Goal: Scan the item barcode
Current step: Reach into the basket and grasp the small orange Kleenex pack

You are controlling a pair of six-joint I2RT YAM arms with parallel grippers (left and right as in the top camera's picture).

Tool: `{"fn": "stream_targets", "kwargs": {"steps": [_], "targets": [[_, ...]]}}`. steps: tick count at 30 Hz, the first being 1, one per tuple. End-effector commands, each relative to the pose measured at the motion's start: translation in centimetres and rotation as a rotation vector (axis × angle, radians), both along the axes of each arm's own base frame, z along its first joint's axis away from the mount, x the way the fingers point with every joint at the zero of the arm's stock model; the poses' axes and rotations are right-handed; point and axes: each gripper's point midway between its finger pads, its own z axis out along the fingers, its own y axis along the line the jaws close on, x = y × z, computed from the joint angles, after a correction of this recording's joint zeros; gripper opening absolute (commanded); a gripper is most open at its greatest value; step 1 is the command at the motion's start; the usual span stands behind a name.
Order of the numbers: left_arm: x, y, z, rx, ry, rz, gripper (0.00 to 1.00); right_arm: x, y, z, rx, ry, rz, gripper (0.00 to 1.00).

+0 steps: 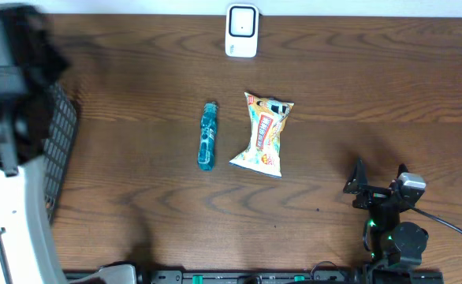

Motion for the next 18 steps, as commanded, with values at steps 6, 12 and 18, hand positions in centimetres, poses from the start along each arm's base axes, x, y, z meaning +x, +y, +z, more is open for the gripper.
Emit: {"fn": "stream_targets", "kwargs": {"steps": [6,12,18], "targets": [[-6.8,9.8,-10.4,-0.565,0.088,0.508,0.98,0.0,0.1,-0.1,0.01,0.0,0.002,0.99],[-8.7,12.0,-18.2,-0.771,0.281,0.583,0.98,0.0,0.1,-0.1,0.01,0.0,0.002,0.99],[-9.6,11.7,-25.9,-0.854,0.443,0.586,0.98,0.0,0.1,-0.1,0.01,0.0,0.002,0.99]]}}
